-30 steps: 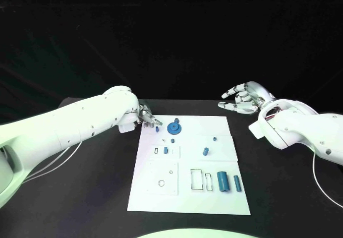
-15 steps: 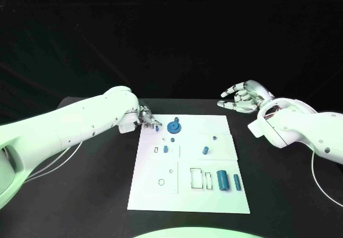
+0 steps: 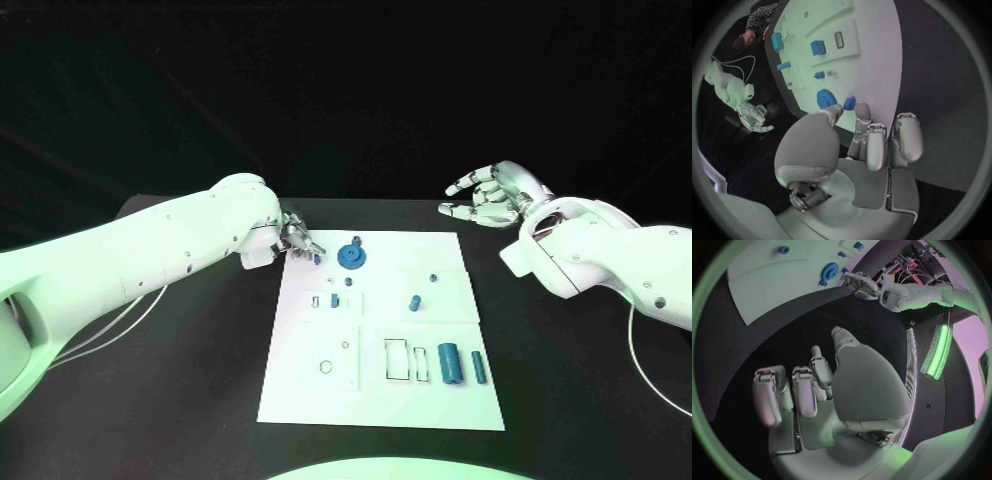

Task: Assemble the parts on the task board

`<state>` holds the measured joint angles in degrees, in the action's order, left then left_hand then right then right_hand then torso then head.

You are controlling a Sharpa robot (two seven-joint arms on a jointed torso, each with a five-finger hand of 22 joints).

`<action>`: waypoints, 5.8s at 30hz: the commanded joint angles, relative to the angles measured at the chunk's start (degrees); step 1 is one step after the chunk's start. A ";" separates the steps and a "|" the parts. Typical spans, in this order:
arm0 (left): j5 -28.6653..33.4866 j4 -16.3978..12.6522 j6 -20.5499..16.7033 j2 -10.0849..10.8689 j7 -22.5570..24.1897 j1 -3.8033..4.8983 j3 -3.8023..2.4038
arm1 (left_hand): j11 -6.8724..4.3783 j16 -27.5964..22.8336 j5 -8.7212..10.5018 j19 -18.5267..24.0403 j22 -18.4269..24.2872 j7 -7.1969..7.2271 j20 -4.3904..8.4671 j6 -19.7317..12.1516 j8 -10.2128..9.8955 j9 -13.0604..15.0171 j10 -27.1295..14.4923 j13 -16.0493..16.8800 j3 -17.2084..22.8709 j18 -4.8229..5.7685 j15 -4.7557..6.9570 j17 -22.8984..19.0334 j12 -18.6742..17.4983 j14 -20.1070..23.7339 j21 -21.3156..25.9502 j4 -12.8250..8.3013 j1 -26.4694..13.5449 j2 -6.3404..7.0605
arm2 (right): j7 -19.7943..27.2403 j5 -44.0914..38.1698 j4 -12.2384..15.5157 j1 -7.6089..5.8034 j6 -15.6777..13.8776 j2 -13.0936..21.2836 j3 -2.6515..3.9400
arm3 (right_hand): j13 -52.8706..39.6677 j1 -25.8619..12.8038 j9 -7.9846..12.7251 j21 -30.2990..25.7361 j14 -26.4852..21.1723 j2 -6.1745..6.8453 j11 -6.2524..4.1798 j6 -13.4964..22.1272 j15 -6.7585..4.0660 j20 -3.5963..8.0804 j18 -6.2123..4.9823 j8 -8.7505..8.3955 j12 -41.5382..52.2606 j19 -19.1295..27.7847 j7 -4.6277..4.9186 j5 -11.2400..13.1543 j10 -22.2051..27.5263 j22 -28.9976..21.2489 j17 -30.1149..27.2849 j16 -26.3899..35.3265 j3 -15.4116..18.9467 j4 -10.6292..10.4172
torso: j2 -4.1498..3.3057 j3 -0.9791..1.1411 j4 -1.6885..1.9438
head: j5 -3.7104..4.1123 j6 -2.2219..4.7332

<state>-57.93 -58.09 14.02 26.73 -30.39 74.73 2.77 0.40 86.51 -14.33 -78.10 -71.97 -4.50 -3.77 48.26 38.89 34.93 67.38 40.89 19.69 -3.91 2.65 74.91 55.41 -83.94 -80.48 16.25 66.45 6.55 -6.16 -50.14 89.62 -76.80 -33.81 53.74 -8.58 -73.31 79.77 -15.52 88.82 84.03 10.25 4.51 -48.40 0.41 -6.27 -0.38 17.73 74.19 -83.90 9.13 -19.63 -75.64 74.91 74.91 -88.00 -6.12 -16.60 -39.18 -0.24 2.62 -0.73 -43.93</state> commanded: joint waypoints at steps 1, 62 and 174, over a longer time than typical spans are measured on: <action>1.55 -0.01 0.48 -0.14 0.78 0.00 -0.02 | -0.28 0.33 -0.01 -0.16 -0.09 0.22 0.44 0.15 0.31 0.10 0.35 -0.26 0.61 -0.26 0.52 9.78 0.04 -4.40 -0.21 -0.06 1.39 -0.41 | 0.67 -0.22 0.02 0.03 0.57 -0.05 0.01 | -0.02 -0.47 0.06 -0.22 4.76 -0.07 -0.20 0.11 -0.38 0.31 0.03 0.36 0.11 -5.44 -0.01 -0.11 0.15 14.28 10.25 0.22 -0.06 -0.01 | -0.05 0.00 -0.02 | 0.06 -0.10; 6.87 -22.27 -9.29 14.25 2.25 -1.87 0.35 | -1.48 1.78 -8.75 -3.30 -5.25 1.13 1.43 2.57 3.67 4.01 6.41 2.59 31.85 0.77 1.54 12.00 3.67 -5.21 -3.02 -16.01 -0.53 5.03 | 0.80 0.00 -0.25 0.13 0.69 0.55 -0.09 | -0.19 -0.47 0.09 -0.17 4.76 -0.23 -0.22 0.07 -0.40 0.32 0.04 0.43 0.29 -5.46 -0.03 -0.57 -0.02 14.31 10.24 0.23 -0.20 0.01 | 0.13 0.07 0.23 | -0.53 -0.48; -3.03 -23.87 -6.55 13.16 0.73 -3.73 2.09 | -2.24 1.78 -8.96 -3.48 -5.36 2.31 2.18 5.19 1.40 2.53 7.77 5.04 9.58 0.83 2.21 11.78 4.81 -5.15 -2.62 -4.04 -9.80 6.67 | 1.08 0.08 -0.36 0.23 0.57 0.60 -0.15 | 0.14 -0.88 0.23 -0.48 4.70 -0.20 -0.24 0.11 -0.43 0.36 -0.04 0.58 0.10 -5.33 -0.04 -0.99 0.20 14.14 9.98 0.37 -0.32 -0.06 | 0.04 0.00 0.03 | -0.54 -1.49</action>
<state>-61.44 -82.00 8.62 39.80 -30.24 71.04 4.95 -1.86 88.50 -23.58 -81.90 -74.91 -1.88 -1.63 53.56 40.53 37.54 75.68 46.15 29.88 -3.92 4.82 74.90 60.47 -84.04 -83.30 11.93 56.94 12.98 -5.87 -49.88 89.25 -76.59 -33.71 54.33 -8.73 -73.22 79.47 -15.39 88.59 84.03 9.95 4.51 -48.40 0.41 -6.26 -0.39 17.95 74.19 -83.90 9.13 -20.41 -75.64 74.91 74.94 -88.00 -6.12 -16.60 -39.10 -0.20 2.71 -1.30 -45.53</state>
